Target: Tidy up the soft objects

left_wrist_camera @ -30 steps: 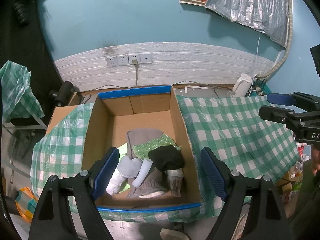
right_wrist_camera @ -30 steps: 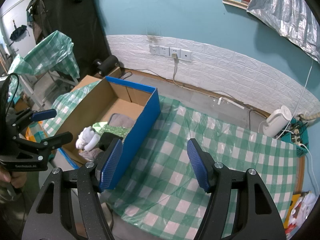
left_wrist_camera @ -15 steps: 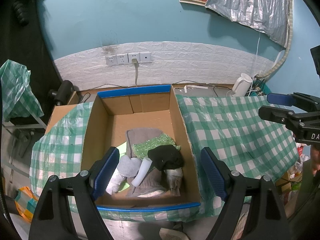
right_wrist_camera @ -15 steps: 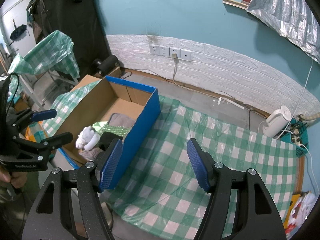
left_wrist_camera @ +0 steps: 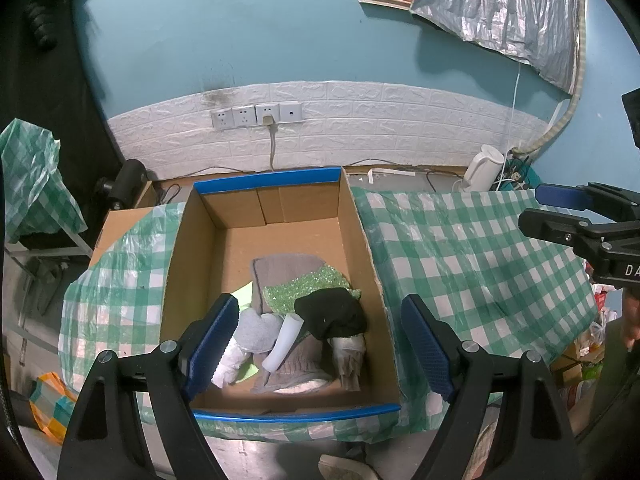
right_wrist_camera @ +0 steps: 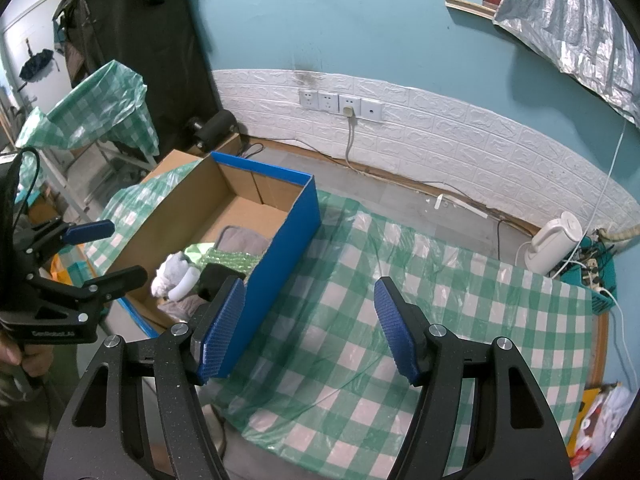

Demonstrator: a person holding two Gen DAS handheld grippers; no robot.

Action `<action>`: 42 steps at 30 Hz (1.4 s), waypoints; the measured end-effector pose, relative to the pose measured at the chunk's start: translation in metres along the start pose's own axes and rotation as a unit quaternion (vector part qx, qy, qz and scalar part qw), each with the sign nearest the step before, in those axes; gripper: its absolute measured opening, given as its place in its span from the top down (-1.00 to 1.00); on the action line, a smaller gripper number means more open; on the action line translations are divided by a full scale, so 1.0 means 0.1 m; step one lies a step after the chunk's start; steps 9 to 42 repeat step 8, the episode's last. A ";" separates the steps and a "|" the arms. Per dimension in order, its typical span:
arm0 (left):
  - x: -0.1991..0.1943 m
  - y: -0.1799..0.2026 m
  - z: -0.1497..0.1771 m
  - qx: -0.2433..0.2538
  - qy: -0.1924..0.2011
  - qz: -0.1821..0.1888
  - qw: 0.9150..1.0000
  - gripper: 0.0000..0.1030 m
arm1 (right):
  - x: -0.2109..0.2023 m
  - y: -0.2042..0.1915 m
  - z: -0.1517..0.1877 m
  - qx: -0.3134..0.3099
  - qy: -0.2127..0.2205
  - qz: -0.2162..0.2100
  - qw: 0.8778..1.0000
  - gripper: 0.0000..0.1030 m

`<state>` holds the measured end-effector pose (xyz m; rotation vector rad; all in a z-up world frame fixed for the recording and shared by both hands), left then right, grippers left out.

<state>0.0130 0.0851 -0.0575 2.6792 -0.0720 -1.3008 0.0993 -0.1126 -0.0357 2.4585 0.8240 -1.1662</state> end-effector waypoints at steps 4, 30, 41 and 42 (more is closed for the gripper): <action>0.00 0.01 0.00 0.003 0.002 -0.001 1.000 -0.64 | 0.00 0.00 0.00 -0.001 0.000 0.000 1.000 -0.29; 0.02 0.05 0.05 0.003 -0.001 -0.001 1.000 -0.64 | 0.00 0.00 0.00 -0.001 0.000 0.000 1.000 -0.29; 0.02 0.05 0.05 0.003 -0.001 -0.001 1.000 -0.64 | 0.00 0.00 0.00 -0.001 0.000 0.000 1.000 -0.29; 0.02 0.05 0.05 0.003 -0.001 -0.001 1.000 -0.64 | 0.00 0.00 0.00 -0.001 0.000 0.000 1.000 -0.29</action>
Point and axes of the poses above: each gripper's, at about its wrist camera, not at the fingertips, and x roughly the way its jaws point, y to its right, z to its underside, the point moved 9 cm from there along x, roughly the way its jaws point, and after that the axes turned 10 degrees about z, right-handed, at the moved point
